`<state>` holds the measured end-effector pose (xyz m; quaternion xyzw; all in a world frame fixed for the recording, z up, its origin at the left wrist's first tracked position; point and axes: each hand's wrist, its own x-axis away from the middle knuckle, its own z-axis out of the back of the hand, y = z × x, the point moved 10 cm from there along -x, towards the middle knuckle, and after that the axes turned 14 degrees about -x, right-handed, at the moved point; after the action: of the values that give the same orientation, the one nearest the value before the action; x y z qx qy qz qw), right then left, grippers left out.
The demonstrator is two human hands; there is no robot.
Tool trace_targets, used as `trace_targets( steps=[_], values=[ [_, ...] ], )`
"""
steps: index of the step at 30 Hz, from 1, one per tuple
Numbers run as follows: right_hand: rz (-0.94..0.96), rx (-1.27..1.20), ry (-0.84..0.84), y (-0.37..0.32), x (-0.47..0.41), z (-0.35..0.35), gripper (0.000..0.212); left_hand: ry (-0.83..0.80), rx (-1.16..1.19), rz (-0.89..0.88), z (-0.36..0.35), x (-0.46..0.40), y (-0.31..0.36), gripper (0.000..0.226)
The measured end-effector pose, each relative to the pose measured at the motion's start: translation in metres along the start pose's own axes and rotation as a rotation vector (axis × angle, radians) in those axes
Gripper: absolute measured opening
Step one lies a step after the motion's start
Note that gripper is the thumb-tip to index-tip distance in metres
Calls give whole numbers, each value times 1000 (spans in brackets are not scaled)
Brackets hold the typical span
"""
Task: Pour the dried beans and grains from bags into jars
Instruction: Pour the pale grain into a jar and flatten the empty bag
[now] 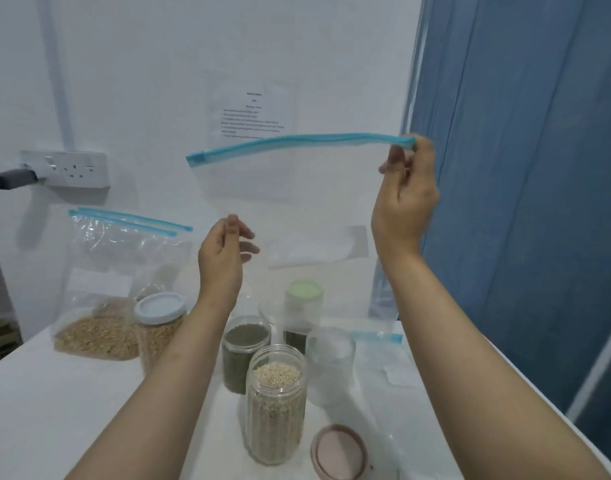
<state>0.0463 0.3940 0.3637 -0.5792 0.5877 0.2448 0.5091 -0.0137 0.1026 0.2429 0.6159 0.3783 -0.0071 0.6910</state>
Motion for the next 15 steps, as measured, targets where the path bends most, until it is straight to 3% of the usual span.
trace_targets(
  steps=[4,9,15],
  values=[
    [67,182,-35,-15,-9,14,32,-95,111,60,-35,23,7,33],
    [-8,400,-180,-11,-3,46,58,-264,158,172,-84,62,5,27],
    [-98,472,-253,2,23,106,49,-420,181,387,-134,116,-27,3]
  ],
)
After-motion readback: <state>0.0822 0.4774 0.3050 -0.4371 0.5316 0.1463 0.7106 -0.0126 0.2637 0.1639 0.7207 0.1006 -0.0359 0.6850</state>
